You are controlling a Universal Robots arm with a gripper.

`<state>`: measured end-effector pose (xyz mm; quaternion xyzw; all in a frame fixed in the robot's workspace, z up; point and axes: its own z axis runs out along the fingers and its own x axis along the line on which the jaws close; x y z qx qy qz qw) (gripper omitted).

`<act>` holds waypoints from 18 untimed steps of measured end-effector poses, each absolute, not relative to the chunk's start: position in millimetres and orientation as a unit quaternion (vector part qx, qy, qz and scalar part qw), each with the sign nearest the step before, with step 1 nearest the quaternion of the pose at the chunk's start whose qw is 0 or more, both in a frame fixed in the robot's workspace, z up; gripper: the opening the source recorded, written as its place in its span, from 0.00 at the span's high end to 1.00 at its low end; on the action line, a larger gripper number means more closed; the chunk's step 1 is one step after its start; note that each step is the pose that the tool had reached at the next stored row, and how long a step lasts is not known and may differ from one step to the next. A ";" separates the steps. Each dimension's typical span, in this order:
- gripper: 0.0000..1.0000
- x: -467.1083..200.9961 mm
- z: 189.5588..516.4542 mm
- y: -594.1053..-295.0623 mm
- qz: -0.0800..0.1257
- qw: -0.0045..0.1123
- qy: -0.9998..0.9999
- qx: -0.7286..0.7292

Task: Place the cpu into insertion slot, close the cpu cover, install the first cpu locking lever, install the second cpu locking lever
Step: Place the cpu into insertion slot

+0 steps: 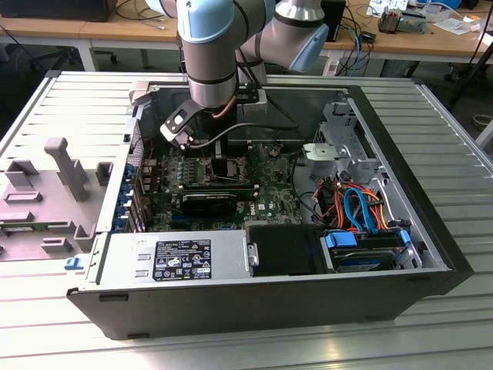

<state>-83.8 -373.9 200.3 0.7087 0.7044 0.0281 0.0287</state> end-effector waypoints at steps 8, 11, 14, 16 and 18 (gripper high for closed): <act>0.46 -83.9 198.9 -374.0 0.029 0.027 0.702 0.711; 0.46 -84.2 196.8 -374.0 0.029 0.027 0.702 0.711; 0.46 -84.4 195.0 -374.0 0.029 0.027 0.702 0.711; 0.46 -84.5 194.9 -374.0 0.029 0.027 0.702 0.711; 0.46 -84.5 194.9 -374.0 0.029 0.027 0.702 0.711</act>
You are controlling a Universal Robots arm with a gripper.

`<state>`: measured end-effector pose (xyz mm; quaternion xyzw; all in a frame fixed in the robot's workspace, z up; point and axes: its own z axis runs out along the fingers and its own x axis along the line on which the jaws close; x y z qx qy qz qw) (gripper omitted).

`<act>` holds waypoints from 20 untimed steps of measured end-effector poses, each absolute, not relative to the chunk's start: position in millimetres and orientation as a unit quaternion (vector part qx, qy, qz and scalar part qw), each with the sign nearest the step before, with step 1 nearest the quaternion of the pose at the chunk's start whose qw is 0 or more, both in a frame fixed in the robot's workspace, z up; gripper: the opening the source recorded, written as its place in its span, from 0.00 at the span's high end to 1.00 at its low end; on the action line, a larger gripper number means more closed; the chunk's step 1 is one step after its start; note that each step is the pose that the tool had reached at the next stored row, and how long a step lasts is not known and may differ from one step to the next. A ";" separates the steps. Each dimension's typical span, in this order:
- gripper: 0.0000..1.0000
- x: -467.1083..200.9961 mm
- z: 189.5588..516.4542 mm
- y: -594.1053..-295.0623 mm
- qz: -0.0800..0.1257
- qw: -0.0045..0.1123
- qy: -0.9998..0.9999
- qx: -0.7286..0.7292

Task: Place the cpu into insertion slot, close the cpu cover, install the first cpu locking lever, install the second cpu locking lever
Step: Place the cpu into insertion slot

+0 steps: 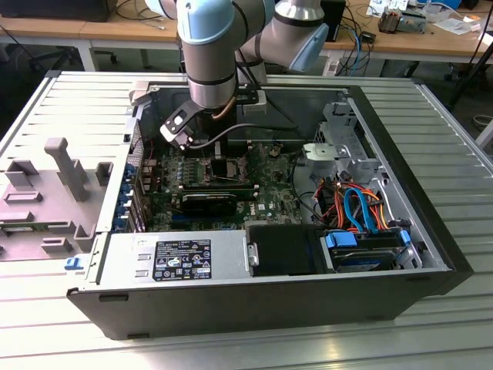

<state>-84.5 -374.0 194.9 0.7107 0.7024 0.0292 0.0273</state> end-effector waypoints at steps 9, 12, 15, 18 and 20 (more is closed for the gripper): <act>0.39 -84.4 194.5 -373.9 0.030 0.027 0.702 0.711; 0.39 -84.3 196.8 -373.7 0.030 0.027 0.702 0.711; 0.39 -84.4 208.5 -373.9 0.030 0.027 0.702 0.711; 0.39 -84.4 216.3 -373.8 0.030 0.027 0.702 0.711; 0.39 -84.3 216.5 -373.8 0.030 0.027 0.702 0.711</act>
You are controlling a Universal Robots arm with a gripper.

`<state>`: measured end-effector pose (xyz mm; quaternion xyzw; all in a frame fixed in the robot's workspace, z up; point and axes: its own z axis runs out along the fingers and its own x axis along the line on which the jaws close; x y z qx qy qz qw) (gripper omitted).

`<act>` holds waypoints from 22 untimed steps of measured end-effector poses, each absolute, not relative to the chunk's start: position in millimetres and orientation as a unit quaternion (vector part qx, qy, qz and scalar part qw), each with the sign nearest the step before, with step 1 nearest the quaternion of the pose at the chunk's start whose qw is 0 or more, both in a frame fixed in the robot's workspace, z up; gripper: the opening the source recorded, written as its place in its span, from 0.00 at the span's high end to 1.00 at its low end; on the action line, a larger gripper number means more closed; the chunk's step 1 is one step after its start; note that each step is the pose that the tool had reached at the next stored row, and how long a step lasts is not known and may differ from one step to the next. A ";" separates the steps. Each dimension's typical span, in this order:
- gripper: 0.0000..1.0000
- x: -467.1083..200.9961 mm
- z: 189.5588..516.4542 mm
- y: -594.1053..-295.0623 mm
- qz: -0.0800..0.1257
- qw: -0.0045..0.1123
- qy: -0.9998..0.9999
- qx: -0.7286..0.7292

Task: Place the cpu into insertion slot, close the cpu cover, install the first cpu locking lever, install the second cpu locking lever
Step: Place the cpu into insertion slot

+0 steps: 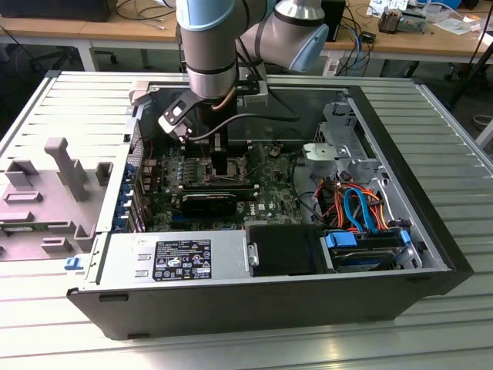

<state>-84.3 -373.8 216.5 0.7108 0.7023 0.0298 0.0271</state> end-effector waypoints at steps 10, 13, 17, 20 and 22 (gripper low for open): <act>0.89 -77.6 216.6 -373.8 0.026 0.023 0.701 0.712; 0.89 -71.8 216.8 -373.8 0.023 0.021 0.701 0.712; 0.89 -66.6 216.8 -373.8 0.011 0.009 0.701 0.713; 0.89 -61.5 219.8 -373.8 -0.001 -0.003 0.701 0.713; 0.89 -61.0 225.6 -373.8 -0.001 -0.003 0.701 0.713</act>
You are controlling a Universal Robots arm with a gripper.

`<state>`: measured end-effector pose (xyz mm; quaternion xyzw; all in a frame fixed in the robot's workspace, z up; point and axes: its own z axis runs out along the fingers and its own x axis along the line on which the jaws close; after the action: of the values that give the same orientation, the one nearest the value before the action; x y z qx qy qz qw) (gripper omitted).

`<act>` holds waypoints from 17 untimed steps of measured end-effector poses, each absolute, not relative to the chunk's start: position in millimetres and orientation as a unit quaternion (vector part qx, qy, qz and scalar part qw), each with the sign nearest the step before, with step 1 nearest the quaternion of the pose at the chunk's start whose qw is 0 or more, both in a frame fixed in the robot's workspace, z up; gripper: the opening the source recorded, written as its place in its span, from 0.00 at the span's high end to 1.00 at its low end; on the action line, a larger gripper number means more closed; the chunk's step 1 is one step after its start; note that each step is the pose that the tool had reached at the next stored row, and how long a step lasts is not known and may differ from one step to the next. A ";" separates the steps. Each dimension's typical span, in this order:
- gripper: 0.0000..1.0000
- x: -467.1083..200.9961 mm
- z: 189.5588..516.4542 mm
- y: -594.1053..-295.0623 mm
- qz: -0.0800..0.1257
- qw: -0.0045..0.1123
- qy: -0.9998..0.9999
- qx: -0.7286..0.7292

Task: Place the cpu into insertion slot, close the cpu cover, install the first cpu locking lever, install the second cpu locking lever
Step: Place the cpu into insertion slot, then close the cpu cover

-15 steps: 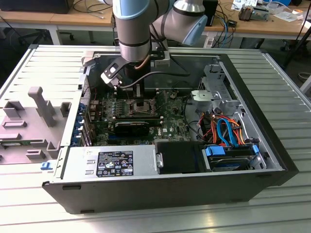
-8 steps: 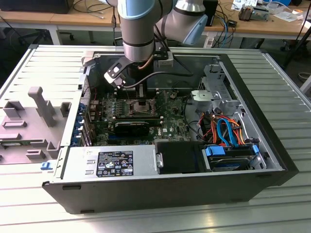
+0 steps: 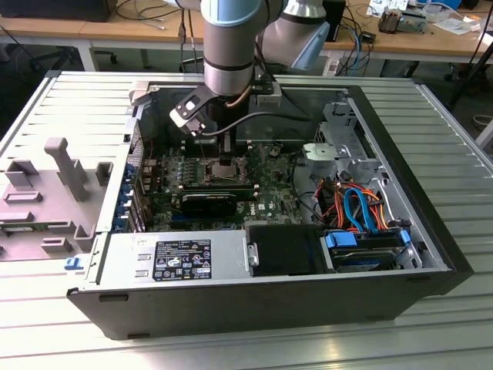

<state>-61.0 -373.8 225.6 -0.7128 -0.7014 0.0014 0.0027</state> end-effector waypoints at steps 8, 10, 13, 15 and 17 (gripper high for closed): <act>0.89 -59.7 235.2 -373.8 0.001 0.003 -0.701 -0.713; 0.89 -59.8 235.3 -373.8 0.001 0.003 -0.701 -0.713; 0.89 -59.8 235.3 -373.8 0.001 0.003 -0.701 -0.713; 0.89 -59.7 235.9 -373.8 0.001 0.003 -0.701 -0.713; 0.89 -59.7 237.2 -373.8 0.001 0.003 -0.701 -0.713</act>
<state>-59.7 -373.8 237.2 -0.7128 -0.7014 0.0012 0.0033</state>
